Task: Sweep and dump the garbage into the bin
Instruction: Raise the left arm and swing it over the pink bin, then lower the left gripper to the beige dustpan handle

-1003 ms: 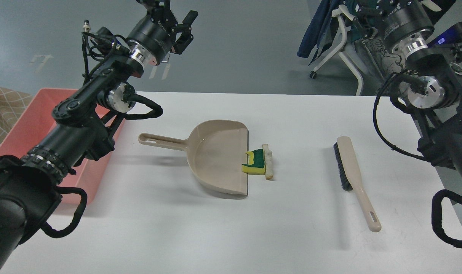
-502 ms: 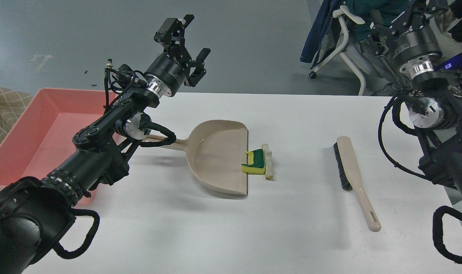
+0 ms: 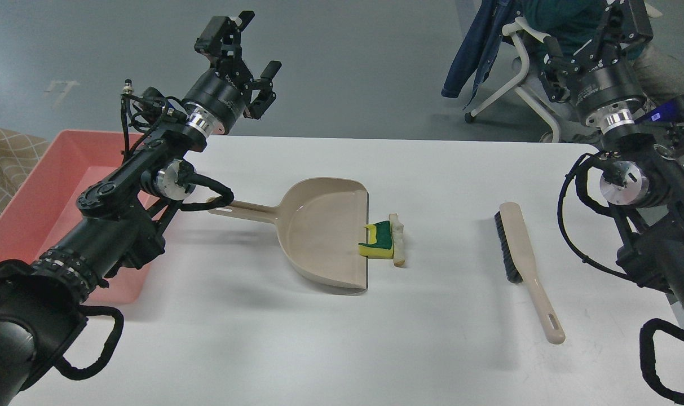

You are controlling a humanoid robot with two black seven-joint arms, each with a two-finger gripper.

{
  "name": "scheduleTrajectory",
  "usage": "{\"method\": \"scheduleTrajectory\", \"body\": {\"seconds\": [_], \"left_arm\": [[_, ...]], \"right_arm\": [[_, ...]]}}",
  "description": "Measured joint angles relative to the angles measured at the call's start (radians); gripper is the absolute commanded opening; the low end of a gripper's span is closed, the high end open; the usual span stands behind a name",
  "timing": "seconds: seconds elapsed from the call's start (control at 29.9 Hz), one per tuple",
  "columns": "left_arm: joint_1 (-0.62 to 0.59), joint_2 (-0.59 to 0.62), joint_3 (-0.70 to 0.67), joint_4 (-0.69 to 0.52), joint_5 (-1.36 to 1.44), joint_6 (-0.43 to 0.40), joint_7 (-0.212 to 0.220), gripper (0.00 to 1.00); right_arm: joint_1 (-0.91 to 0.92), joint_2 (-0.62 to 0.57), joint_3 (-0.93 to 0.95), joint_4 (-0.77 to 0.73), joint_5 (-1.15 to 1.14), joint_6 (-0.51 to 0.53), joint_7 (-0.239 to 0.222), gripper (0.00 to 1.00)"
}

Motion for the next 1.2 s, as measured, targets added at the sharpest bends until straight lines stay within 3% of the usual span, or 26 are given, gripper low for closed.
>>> {"method": "scheduleTrajectory", "body": {"seconds": [0.4,0.64,0.74,0.94,1.2], "left_arm": [[-0.001,-0.008,0.014,0.010,-0.024,0.014,0.002,0.98],[0.015,0.000,0.023,-0.023,-0.022,0.012,0.027,0.98],[0.053,0.036,0.036,-0.091,-0.008,0.011,0.028,0.98],[0.162,0.204,0.071,-0.344,0.128,0.031,0.030,0.98],[0.369,0.497,0.072,-0.743,0.334,0.185,0.029,0.97]], "right_arm": [[0.003,0.001,0.003,-0.001,0.000,0.002,-0.005,1.00],[-0.004,0.046,-0.002,0.013,0.000,0.008,-0.009,1.00],[-0.015,0.046,-0.002,0.026,0.000,0.008,-0.009,1.00],[-0.033,0.043,-0.001,0.039,-0.002,0.005,-0.007,1.00],[-0.041,0.043,-0.001,0.051,-0.005,0.000,-0.006,1.00]]}}
